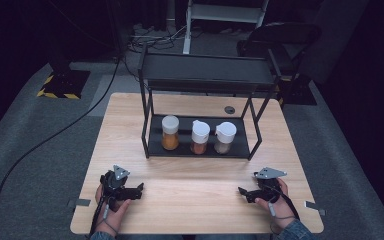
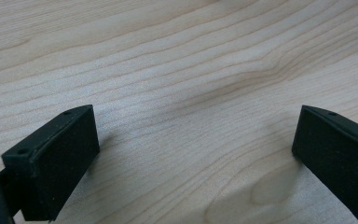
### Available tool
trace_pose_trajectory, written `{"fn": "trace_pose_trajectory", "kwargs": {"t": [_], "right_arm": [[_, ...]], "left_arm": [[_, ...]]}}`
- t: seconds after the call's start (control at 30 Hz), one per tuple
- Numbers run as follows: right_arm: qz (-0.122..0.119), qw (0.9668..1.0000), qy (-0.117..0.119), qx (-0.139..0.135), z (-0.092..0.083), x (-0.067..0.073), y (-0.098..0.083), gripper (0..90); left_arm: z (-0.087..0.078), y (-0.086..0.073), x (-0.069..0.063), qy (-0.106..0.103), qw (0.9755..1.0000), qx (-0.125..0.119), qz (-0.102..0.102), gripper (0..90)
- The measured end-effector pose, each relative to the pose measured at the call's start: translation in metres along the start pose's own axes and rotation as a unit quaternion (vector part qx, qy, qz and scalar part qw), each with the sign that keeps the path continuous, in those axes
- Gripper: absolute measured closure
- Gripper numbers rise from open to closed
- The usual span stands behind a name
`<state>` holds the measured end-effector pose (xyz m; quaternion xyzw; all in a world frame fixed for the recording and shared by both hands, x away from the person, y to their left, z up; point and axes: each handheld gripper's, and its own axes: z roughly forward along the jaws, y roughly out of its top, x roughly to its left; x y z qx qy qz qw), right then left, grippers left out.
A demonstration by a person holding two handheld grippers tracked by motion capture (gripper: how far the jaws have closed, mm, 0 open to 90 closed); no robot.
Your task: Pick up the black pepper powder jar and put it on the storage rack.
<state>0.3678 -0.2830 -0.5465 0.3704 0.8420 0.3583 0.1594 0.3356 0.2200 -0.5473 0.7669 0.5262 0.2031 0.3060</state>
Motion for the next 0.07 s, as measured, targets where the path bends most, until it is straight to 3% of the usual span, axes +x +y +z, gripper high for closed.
{"fn": "trace_pose_trajectory", "kwargs": {"t": [0.07], "right_arm": [[-0.002,1.0000,0.001,0.000,0.0000,-0.0001,0.0000,6.1]], "left_arm": [[-0.0001,0.0000,0.0001,0.000,1.0000,0.000,0.001,0.4]]}}
